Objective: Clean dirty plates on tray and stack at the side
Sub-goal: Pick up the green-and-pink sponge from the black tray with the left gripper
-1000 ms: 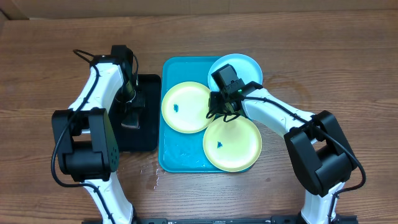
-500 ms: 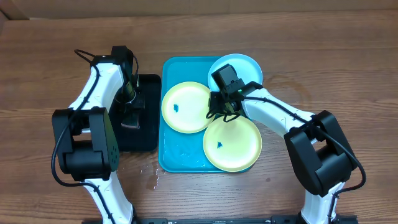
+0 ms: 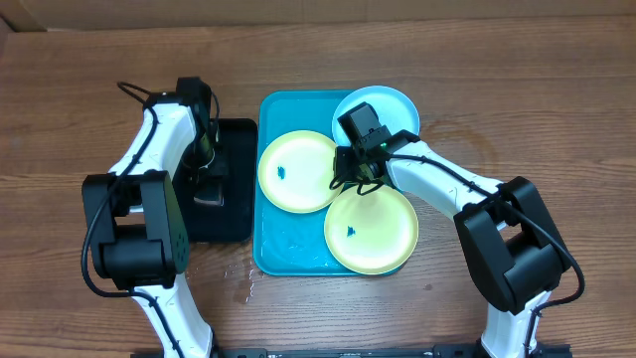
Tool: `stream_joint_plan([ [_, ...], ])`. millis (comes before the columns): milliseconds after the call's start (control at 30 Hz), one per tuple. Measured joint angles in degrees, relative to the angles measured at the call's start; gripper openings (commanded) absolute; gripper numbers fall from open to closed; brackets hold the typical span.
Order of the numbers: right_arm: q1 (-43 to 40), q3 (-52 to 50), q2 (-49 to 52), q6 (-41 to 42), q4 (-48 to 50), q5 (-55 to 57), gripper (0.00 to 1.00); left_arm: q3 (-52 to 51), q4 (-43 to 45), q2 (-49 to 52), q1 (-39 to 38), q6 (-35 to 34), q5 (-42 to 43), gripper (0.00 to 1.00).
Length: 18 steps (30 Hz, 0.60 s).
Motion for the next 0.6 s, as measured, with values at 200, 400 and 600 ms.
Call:
stream_joint_plan([
  [200, -0.02, 0.0, 0.0, -0.02, 0.02, 0.0, 0.11, -1.79, 2.56, 0.0, 0.52, 0.81, 1.14, 0.14],
  [400, -0.02, 0.0, 0.0, -0.04, 0.0, 0.0, 0.11, -1.79, 2.73, 0.0, 0.57, 2.73, 3.28, 0.04],
  [600, -0.02, 0.0, 0.0, -0.09, -0.61, -0.04, 0.18, -1.79, 2.71, -0.2, 2.01, 2.82, 6.78, 0.04],
])
